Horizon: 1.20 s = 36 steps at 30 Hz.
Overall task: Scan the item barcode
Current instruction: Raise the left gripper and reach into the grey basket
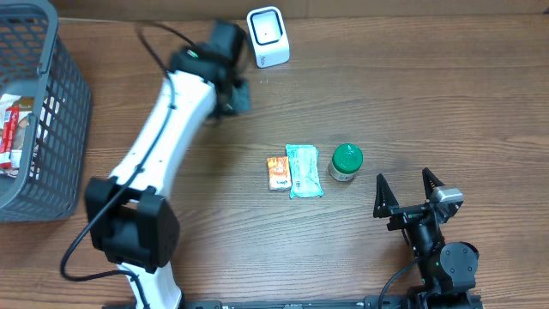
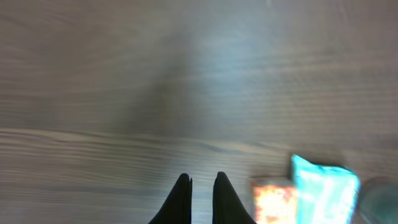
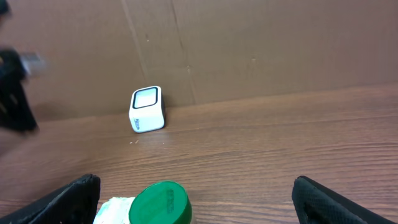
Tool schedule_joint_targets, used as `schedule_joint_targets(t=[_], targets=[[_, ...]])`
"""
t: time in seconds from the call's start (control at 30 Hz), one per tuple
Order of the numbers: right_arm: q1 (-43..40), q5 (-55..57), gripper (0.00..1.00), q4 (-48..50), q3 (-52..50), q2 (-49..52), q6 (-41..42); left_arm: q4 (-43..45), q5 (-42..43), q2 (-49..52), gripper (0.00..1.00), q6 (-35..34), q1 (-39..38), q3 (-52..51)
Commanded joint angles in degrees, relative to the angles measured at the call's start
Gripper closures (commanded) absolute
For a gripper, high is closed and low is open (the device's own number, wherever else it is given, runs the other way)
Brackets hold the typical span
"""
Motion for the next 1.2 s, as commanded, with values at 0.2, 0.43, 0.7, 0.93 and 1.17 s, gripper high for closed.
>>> schedule_joint_targets(t=[0.2,0.43,0.7,0.93,1.17], targets=[[-0.17,0.57,0.00,0.15,-0.61,-0.52,0.24,-8.33,-12.98,-1.03,0.74,20.20,14.73,30.60],[-0.17,0.55,0.00,0.17,-0.61,-0.52,0.24,-7.63,-12.92,-1.03,0.44,21.70,28.59,40.48],[-0.17,0.57,0.00,0.15,-0.61,-0.52,0.24,-6.27,-7.21,-0.20,0.31,22.08,44.09,39.10],[-0.17,0.57,0.00,0.15,-0.61,-0.52,0.24,-2.38,-1.38,4.39,0.32,27.65,53.75,33.11],[-0.17,0.57,0.00,0.15,-0.61,-0.52,0.24,-1.73,1.29,13.64,0.32,34.99,56.85,28.46]])
